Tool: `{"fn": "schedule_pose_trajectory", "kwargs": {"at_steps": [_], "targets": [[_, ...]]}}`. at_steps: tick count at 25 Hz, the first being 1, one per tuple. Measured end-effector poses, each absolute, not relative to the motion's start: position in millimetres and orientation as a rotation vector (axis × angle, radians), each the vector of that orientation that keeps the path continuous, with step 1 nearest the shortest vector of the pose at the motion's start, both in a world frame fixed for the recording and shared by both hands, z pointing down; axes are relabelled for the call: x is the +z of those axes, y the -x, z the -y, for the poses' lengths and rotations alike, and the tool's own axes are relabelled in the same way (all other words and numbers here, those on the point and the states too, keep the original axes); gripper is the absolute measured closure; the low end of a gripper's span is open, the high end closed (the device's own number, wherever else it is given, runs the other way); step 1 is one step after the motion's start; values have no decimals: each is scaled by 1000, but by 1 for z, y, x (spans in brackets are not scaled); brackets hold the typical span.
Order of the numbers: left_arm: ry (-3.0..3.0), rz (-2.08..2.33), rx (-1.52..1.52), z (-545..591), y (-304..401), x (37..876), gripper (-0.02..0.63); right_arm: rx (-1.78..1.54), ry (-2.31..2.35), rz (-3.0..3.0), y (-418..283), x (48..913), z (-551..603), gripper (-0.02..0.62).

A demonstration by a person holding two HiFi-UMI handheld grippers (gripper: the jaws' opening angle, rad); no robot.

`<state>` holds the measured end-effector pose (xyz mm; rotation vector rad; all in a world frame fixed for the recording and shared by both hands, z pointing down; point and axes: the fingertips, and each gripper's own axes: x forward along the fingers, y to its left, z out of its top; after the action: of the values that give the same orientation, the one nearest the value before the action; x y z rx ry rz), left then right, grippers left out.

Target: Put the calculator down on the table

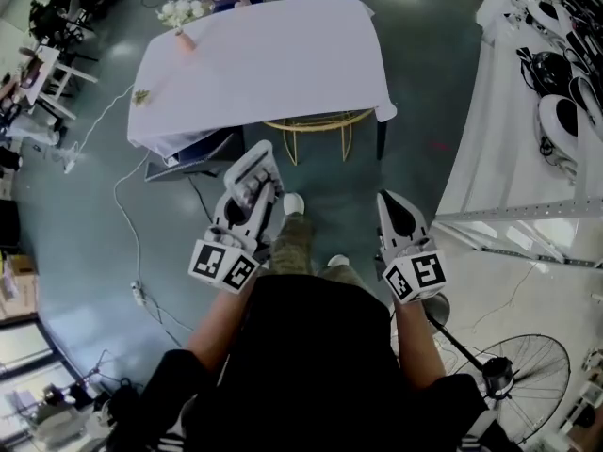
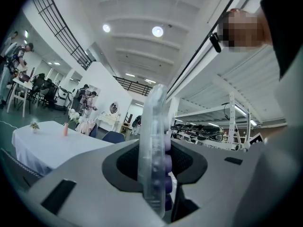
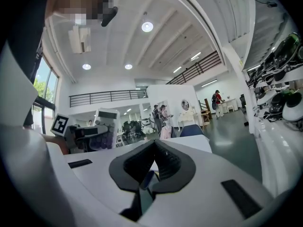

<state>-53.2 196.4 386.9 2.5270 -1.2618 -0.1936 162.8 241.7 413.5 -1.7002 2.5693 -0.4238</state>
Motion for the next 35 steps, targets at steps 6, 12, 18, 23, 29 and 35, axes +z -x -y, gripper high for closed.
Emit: {"fn": "schedule_pose_trajectory", "kwargs": {"at_steps": [6,12,18,23,29,35], "targets": [[-2537,1149,-217,-138,35,410,482,-398,1808,-2539,-174,417,-198,598],[-2566,959,-248,-64,1,420,482,-391,1898,-2535,-187,408,-120,598],[-2594,877,-256,9,12,413,482,-362,1917,-2562,-164,390,-36,598],[-2562,839,-237,52,29,427,482,-413,1977,-2537,-151,399,6,598],[-2544,782,-176,85,29,459,482,-483,2002,-2544,-140,415,30,598],[-2503,826,-135,110,11,491,482,-526,1979,-2576,-145,424,57,598]]}}
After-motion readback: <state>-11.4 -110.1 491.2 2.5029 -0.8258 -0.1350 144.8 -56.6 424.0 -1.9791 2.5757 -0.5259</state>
